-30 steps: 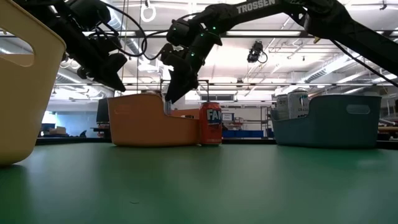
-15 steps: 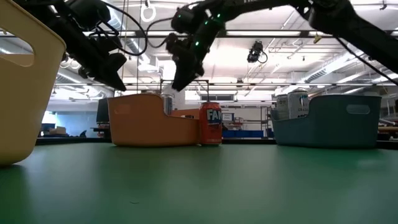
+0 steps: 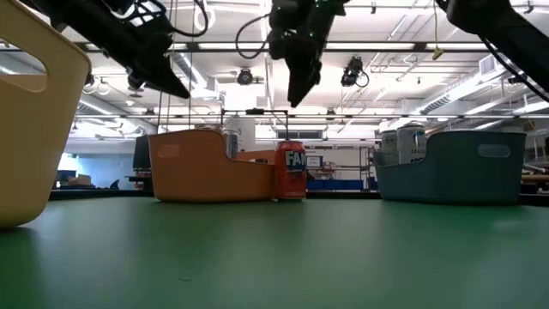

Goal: Sort soda cans
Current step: Put the top orange soda can into the yellow bin

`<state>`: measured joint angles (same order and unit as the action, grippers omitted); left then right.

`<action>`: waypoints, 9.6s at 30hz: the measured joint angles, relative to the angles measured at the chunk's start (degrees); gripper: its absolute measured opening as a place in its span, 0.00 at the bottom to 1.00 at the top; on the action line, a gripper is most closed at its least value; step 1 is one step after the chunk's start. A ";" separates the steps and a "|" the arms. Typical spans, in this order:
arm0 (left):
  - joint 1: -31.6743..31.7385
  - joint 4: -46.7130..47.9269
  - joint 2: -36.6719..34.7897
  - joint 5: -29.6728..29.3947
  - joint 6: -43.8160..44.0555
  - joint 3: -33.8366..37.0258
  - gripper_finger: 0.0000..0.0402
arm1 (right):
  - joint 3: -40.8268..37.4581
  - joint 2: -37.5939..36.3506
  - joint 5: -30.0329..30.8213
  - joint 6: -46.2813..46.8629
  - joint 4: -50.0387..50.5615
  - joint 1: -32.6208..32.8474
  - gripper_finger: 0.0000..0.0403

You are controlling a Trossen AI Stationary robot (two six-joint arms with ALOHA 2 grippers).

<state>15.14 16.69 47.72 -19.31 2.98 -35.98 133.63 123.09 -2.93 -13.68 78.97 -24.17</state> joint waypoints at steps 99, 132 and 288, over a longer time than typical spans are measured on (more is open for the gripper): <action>-8.64 -2.28 0.07 2.25 -0.61 -0.25 0.00 | -32.21 -2.19 -5.84 9.29 -31.34 27.92 0.77; -8.94 -3.58 0.06 3.09 -0.83 -0.25 0.00 | -28.86 -2.60 -5.55 4.45 -33.90 27.88 0.85; -20.53 11.75 46.10 24.93 17.20 -33.04 0.76 | -87.02 -42.60 5.83 10.54 -80.51 28.51 0.00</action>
<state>-5.39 28.44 93.82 5.62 20.18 -69.01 46.61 80.49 2.90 -3.14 -1.54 4.34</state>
